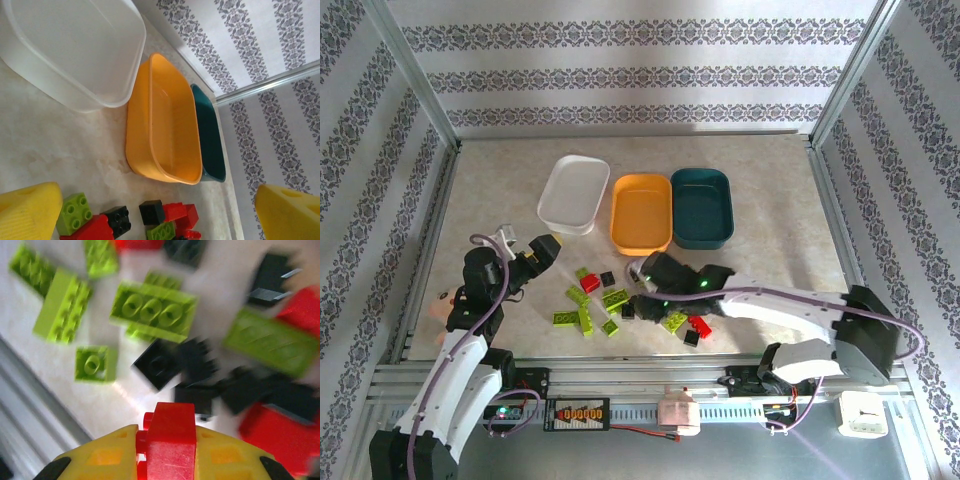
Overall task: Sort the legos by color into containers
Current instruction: Place the lego in the container.
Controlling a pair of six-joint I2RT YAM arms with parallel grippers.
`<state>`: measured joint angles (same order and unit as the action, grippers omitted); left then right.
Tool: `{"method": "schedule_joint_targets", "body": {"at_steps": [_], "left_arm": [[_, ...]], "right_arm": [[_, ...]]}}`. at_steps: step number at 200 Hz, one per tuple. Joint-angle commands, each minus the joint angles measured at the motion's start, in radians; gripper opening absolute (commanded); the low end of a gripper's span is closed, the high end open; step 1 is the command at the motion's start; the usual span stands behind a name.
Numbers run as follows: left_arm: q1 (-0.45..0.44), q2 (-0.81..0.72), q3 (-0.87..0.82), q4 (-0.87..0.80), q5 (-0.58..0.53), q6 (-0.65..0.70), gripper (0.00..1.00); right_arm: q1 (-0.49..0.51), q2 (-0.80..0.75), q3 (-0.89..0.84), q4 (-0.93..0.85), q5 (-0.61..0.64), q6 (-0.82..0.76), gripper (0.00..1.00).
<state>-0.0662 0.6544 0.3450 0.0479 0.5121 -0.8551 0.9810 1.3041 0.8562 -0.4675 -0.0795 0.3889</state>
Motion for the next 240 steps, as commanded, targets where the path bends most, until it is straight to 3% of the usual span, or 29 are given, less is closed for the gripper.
{"method": "schedule_joint_targets", "body": {"at_steps": [1, 38, 73, 103, 116, 129, 141, 165, 202, 240], "left_arm": [[-0.04, 0.012, 0.057, -0.074, -0.035, 0.06, 0.98], [-0.123, 0.069, 0.132, -0.213, -0.136, 0.126, 0.92], [-0.148, 0.084, 0.176, -0.347, -0.224, 0.18, 0.89], [-0.151, 0.102, 0.172, -0.389, -0.238, 0.186, 0.85], [-0.159, 0.12, 0.172, -0.39, -0.226, 0.187, 0.82], [-0.167, 0.134, 0.174, -0.401, -0.23, 0.187, 0.82], [-0.173, 0.137, 0.176, -0.41, -0.236, 0.189, 0.82], [-0.172, 0.12, 0.179, -0.429, -0.266, 0.186, 0.83], [-0.173, 0.098, 0.187, -0.431, -0.296, 0.191, 0.86], [-0.173, 0.1, 0.199, -0.437, -0.312, 0.203, 0.89]], "right_arm": [[-0.188, -0.086, 0.019, 0.016, 0.013, -0.031, 0.14], [-0.488, -0.021, 0.098, 0.096, 0.031, -0.067, 0.13], [-0.635, 0.164, 0.209, 0.169, 0.061, -0.044, 0.12], [-0.685, 0.332, 0.315, 0.167, 0.083, -0.036, 0.14], [-0.699, 0.385, 0.34, 0.176, 0.085, -0.028, 0.2], [-0.708, 0.417, 0.361, 0.181, 0.078, -0.027, 0.39], [-0.705, 0.42, 0.377, 0.176, 0.059, -0.033, 0.55], [-0.653, 0.334, 0.347, 0.174, 0.041, -0.054, 0.61], [-0.447, 0.201, 0.237, 0.103, -0.075, -0.075, 0.52], [-0.277, 0.204, 0.149, 0.081, -0.185, -0.016, 0.39]]}}
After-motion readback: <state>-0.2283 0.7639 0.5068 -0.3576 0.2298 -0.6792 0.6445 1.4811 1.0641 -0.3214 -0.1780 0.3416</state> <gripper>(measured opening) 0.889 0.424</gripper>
